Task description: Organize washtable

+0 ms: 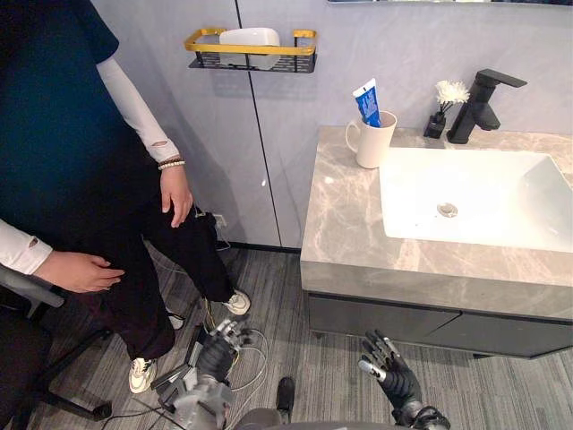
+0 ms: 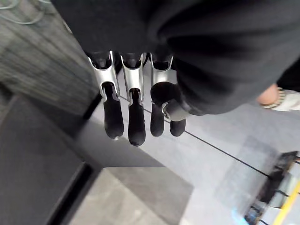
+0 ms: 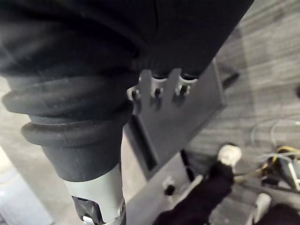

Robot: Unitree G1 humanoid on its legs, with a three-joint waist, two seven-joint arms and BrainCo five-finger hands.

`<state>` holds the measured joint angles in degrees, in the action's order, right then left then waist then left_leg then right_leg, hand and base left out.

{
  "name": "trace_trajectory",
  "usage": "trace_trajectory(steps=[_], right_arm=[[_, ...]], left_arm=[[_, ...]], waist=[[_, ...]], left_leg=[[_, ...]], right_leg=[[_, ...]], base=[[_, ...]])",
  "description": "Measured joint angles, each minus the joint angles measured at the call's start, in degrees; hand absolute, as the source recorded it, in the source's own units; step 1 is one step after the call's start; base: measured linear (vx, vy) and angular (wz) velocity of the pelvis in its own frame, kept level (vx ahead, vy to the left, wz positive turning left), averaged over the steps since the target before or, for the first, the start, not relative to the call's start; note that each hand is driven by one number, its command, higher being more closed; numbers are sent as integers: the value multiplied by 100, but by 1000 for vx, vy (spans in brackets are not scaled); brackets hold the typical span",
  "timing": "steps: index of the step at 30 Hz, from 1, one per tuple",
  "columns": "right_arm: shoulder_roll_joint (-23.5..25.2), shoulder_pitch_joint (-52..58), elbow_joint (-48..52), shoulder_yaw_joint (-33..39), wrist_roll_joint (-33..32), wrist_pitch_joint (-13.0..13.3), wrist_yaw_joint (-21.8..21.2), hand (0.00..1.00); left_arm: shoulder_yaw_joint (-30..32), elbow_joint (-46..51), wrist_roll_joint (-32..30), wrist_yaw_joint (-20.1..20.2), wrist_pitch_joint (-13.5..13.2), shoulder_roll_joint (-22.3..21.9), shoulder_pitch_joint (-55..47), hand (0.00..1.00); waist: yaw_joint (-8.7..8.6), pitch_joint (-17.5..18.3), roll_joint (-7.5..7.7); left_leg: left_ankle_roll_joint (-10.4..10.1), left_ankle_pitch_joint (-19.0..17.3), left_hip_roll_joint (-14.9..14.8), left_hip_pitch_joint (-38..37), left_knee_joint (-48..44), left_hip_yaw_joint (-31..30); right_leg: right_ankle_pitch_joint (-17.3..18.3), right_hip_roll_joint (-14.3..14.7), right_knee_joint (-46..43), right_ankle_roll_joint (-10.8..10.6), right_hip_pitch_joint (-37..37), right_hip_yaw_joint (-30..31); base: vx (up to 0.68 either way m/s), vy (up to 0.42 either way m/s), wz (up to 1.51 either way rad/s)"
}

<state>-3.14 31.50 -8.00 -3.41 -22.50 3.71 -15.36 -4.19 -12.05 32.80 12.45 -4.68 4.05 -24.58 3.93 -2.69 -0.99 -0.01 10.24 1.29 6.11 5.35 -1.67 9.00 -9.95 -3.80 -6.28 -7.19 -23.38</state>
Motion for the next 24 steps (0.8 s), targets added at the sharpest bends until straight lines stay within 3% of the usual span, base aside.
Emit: trace_trajectory(steps=[9,15,19,21,24], right_arm=[[-216,-424,-1355,14,1190,41,194,0],[-296,-913,-2083,3,1578,45,408,0],[-296,-1311,-2601,19,1877,72,545,0],[-257,-1428,-2744,88,2010,99,585,0],[-185,-1618,-3100,312,2081,253,787,0]], left_arm=[[-492,-1544,-1132,-145,157,12,447,0],[-635,-2227,-1627,-261,187,49,794,0],[-648,-3087,-1874,-278,152,183,1246,0],[-657,-3603,-2209,-305,161,281,1466,0],[-617,-4149,-2509,-514,154,392,1758,0]], waist=[[-20,20,52],[-26,-7,27],[-152,-11,-21],[-336,-25,10],[-475,-87,94]], left_leg=[[-27,-22,-72,-228,3,110],[-84,-76,-219,-209,46,475],[-90,-199,-337,-208,18,1147],[-89,-280,-395,-254,8,1558],[-125,-459,-536,-350,3,2581]], right_leg=[[-2,39,-8,-22,-150,187],[44,91,-112,2,124,605],[24,120,-290,27,607,1338],[-113,163,-288,7,792,1762],[-564,298,-29,-86,1175,2633]], base=[[-19,-20,-8],[-45,-19,-35],[16,-2,-84],[56,3,-122],[41,51,-193]])
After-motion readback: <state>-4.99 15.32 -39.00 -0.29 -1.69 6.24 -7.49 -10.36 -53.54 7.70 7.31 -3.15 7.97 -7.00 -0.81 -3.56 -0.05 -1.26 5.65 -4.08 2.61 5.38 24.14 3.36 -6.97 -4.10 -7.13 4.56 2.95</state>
